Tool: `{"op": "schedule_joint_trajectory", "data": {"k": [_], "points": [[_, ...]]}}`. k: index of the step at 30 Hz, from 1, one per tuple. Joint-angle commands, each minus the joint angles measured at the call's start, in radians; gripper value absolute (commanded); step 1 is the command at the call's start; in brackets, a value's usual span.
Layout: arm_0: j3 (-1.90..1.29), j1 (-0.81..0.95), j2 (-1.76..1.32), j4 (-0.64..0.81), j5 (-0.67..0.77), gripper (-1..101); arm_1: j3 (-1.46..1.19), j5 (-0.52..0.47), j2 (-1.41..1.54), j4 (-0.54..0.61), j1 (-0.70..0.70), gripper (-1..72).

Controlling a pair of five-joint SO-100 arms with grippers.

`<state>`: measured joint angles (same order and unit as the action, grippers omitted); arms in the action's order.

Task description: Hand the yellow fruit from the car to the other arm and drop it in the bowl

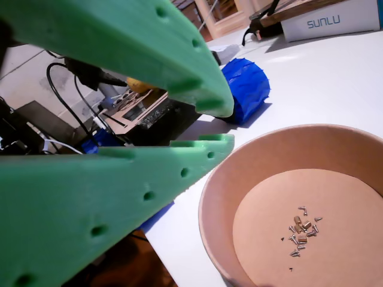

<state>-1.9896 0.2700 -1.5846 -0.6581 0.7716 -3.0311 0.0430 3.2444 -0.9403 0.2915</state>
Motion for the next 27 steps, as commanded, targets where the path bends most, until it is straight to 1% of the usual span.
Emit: {"op": "schedule_joint_trajectory", "data": {"k": [1,7,14,22,23,25,27], "points": [[0.041,0.008,-0.006,-0.011,0.008,41,0.005,-0.008,0.003,0.005,-0.011,0.1],[0.04,0.023,0.04,-0.017,0.008,43,0.005,-0.008,0.003,0.003,-0.011,0.1],[0.051,0.078,0.052,0.009,0.009,42,0.005,-0.008,0.003,0.003,-0.011,0.1],[0.051,0.078,0.052,0.012,0.009,40,0.005,-0.008,0.003,0.003,-0.011,0.1],[0.051,0.078,0.052,0.012,0.009,38,0.005,-0.008,0.003,0.003,-0.011,0.1],[0.051,0.078,0.051,0.014,0.009,28,0.005,-0.008,0.003,0.003,-0.011,0.1],[0.051,0.078,0.049,0.014,0.009,8,0.005,-0.008,0.003,0.003,-0.011,0.1]]}}
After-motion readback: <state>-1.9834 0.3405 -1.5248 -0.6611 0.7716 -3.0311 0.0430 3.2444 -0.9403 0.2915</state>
